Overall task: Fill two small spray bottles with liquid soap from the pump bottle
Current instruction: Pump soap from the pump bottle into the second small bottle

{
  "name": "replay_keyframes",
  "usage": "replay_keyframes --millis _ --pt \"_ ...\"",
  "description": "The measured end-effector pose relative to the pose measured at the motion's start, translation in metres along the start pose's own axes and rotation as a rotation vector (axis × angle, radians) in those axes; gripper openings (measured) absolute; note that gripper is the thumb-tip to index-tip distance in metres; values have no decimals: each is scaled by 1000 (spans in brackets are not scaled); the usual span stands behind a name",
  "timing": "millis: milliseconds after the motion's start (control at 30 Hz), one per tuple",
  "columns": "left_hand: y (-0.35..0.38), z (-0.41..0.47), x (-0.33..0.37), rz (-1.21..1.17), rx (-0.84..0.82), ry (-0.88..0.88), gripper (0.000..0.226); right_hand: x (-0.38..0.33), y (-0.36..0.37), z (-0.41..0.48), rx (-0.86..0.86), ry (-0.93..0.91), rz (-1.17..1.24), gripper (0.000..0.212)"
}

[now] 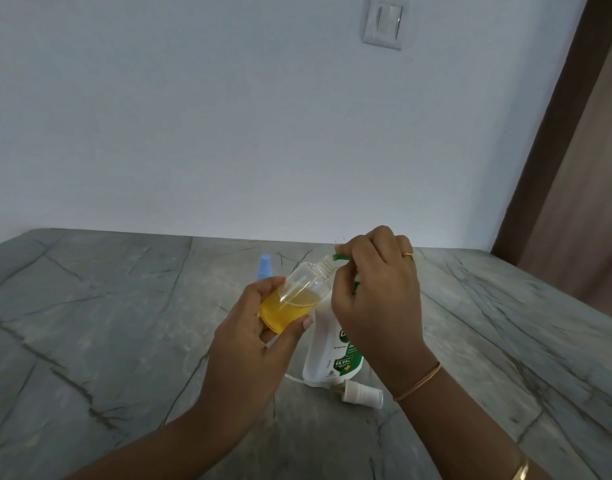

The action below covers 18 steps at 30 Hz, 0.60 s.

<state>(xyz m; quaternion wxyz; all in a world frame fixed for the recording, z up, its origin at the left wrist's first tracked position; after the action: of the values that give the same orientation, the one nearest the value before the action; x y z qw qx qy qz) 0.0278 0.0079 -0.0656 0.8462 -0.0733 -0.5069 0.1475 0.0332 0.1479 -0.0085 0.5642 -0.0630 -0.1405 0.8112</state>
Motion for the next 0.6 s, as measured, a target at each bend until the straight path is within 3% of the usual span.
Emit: replay_keyframes --millis 267,600 --pt "0 0 2 -24 -6 -9 38 2 -1 2 12 -4 -25 25" --pt "0 0 2 -52 -7 -4 47 -1 4 -8 23 -10 -40 22"
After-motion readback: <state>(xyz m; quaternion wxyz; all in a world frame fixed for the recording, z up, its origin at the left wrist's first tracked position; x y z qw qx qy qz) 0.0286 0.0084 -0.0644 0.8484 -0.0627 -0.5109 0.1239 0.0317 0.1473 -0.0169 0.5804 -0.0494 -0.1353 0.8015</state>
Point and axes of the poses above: each hand's wrist, its own z-axis towards the middle knuckle, its own y-axis out of the palm, x = y × z, the point moved 2 cm from there along z, towards the middle knuckle, and after that the axes turned 9 degrees about -y, right-handed, at the moved point
